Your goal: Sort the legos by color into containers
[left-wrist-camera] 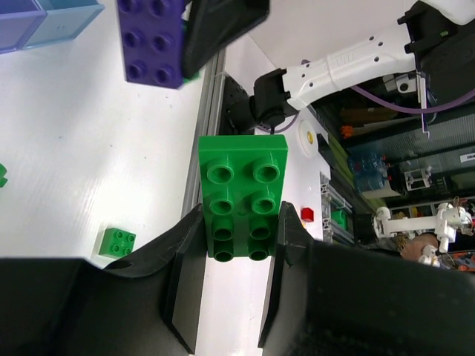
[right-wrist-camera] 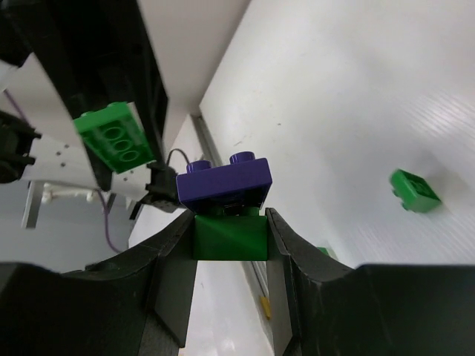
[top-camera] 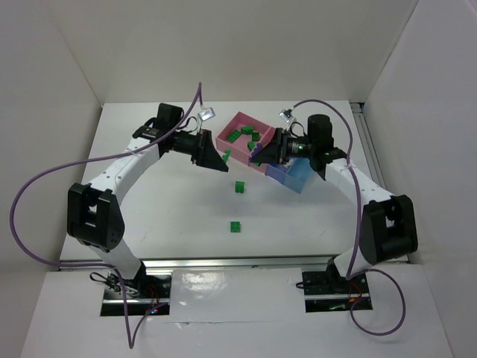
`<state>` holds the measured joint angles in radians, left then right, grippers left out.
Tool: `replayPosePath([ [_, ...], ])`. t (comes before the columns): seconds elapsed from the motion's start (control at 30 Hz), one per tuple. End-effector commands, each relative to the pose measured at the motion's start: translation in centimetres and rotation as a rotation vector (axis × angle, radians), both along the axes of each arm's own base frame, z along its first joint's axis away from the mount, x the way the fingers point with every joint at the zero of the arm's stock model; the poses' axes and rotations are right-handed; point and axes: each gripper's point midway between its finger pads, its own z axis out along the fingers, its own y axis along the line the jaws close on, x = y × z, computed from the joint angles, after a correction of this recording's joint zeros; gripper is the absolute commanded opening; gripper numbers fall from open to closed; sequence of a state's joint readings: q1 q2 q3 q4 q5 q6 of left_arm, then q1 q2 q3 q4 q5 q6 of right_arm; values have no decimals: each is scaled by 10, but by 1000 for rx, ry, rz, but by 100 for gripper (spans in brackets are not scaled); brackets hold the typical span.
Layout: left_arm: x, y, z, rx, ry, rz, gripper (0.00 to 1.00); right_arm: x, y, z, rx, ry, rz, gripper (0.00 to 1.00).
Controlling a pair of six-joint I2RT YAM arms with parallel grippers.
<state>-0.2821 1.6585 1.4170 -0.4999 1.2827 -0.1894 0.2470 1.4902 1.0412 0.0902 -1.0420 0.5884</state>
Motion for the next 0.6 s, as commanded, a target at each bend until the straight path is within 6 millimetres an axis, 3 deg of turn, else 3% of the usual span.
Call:
replayPosePath([
  [0.0, -6, 0, 20, -46, -60, -31, 0, 3, -14, 3, -53, -43, -83, 0],
  [0.07, -1, 0, 17, -24, -41, -6, 0, 7, -23, -7, -99, -6, -139, 0],
  [0.1, 14, 0, 13, 38, -63, 70, 0, 13, -27, -2, -125, -20, -187, 0],
  [0.13, 23, -5, 6, 82, -38, 112, 0, 23, -42, -16, -197, 8, -285, 0],
  [0.17, 38, -8, -10, 140, -22, 154, 0, 28, -48, -15, -226, 10, -337, 0],
  [0.2, 62, -8, -10, 225, -38, 254, 0, 30, -56, -14, -260, -2, -391, 0],
  [0.27, 82, -21, -13, 278, -29, 296, 0, 38, -75, -17, -336, -8, -507, 0],
  [0.3, 110, -25, -14, 298, -41, 349, 0, 37, -81, -12, -349, -19, -541, 0],
  [0.43, 185, -23, -54, 451, 1, 598, 0, 34, -101, -3, -427, -60, -631, 0],
  [0.47, 190, -27, -65, 485, 26, 609, 0, 31, -108, -11, -471, -46, -644, 0],
  [0.5, 206, -29, -55, 474, -2, 648, 0, 28, -109, -7, -468, -51, -645, 0],
  [0.53, 220, -24, -65, 510, -11, 692, 0, 25, -112, -6, -482, -61, -649, 0],
  [0.57, 227, -30, -91, 548, 20, 697, 0, 21, -114, -12, -508, -44, -645, 0],
])
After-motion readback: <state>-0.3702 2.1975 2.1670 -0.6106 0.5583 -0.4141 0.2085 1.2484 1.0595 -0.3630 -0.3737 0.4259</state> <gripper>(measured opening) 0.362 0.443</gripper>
